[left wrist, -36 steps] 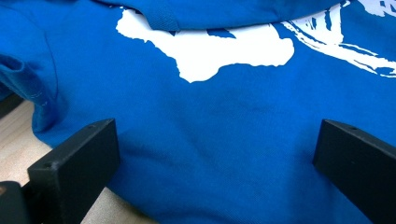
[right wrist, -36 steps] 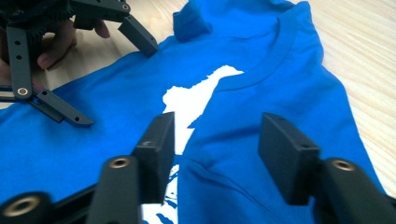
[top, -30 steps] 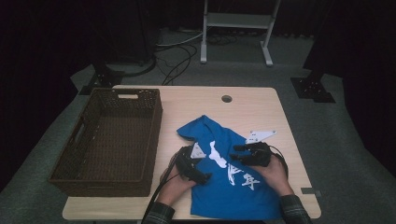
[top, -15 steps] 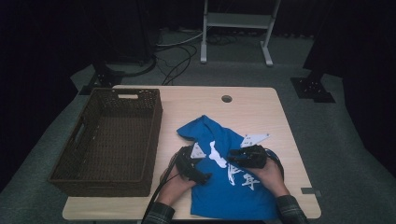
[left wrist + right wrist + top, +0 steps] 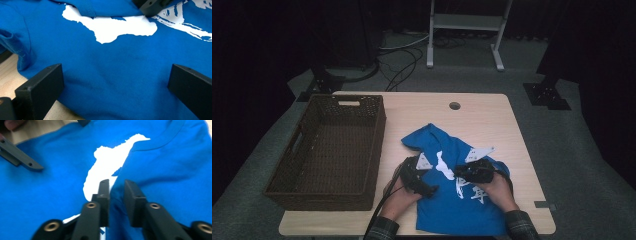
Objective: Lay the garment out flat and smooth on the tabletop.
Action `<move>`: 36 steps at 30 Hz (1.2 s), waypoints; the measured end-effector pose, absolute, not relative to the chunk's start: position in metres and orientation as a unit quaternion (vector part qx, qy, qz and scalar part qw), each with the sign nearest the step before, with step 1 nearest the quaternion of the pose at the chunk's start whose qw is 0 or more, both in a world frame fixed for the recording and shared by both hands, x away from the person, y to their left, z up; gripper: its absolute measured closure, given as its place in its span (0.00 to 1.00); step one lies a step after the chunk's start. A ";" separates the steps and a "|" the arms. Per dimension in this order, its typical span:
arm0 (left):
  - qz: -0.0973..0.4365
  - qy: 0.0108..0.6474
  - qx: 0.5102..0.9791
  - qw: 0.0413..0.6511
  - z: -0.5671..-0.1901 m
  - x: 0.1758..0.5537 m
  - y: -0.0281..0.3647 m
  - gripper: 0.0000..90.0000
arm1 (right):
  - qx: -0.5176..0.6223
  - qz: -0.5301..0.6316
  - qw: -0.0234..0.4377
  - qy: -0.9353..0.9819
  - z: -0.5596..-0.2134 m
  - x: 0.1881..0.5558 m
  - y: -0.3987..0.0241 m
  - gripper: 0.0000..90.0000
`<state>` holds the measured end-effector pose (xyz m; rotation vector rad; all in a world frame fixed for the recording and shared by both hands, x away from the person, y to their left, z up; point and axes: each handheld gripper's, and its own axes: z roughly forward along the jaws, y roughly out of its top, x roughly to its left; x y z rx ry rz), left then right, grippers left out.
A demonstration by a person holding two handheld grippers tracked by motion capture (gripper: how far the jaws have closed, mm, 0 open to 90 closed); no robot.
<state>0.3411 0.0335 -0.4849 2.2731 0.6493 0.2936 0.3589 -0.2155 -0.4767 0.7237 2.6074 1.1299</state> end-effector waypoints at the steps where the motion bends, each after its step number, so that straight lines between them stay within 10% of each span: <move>1: 0.114 0.253 0.886 0.371 -0.485 0.341 0.033 0.00 | 0.243 0.384 0.112 0.884 -0.477 0.358 -0.215 0.90; 36: 0.115 0.252 0.887 0.370 -0.485 0.341 0.034 0.00 | 0.278 0.413 0.131 0.857 -0.445 0.370 -0.233 0.93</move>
